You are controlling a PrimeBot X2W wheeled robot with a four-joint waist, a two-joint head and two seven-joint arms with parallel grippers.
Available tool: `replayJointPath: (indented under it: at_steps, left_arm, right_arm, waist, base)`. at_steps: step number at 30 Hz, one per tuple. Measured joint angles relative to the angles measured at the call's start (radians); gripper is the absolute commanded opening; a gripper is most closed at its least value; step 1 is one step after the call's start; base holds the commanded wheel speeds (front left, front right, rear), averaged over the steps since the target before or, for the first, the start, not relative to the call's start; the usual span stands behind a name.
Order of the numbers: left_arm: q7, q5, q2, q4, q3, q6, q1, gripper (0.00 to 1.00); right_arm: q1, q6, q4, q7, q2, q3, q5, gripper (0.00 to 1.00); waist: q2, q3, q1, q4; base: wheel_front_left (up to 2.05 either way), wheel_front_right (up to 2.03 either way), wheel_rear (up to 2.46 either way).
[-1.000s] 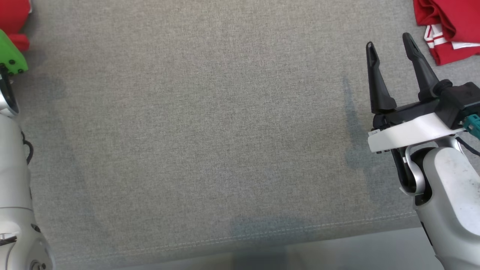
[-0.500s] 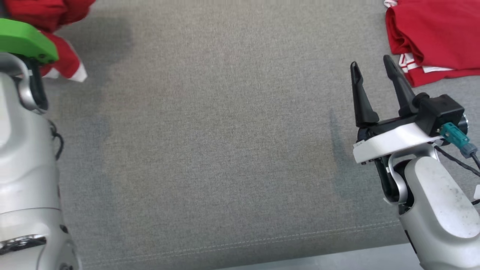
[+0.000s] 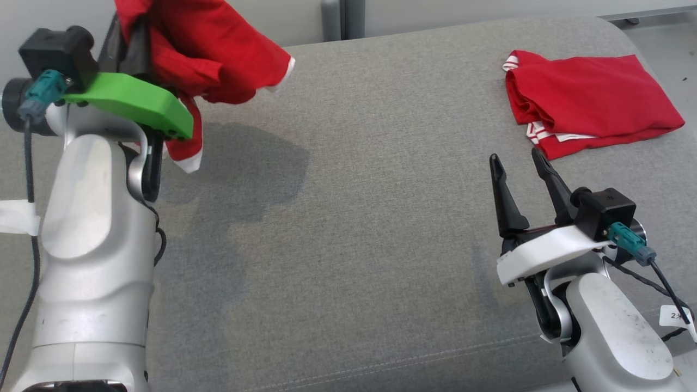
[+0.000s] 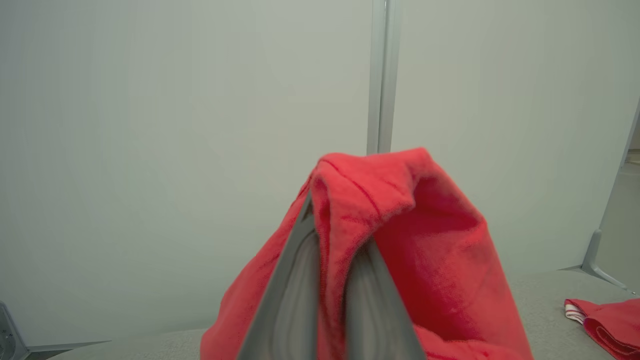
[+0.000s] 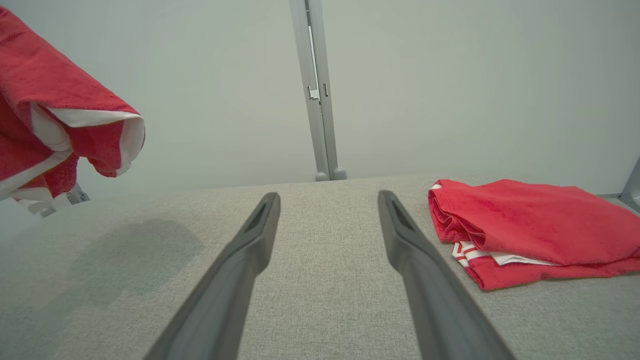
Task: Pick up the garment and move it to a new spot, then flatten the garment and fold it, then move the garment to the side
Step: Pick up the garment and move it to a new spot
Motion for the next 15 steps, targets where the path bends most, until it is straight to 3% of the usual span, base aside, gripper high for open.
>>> replayJointPath:
  at_steps: [9, 15]
  left_arm:
    - [0.043, -0.153, 0.007, -0.056, -0.229, -0.001, 0.094, 0.00]
    - [0.060, -0.193, 0.010, -0.049, -0.304, 0.060, 0.156, 0.00]
  right_arm:
    - [0.008, 0.008, 0.000, 0.000, 0.008, 0.017, 0.000, 1.00]
    - [0.008, 0.009, -0.001, 0.000, 0.015, 0.021, 0.000, 1.00]
  waist:
    - [0.0000, -0.018, 0.0000, -0.066]
    - [0.0000, -0.002, 0.0000, -0.108]
  base:
    - [0.00, 0.00, 0.00]
    - [0.00, 0.00, 0.00]
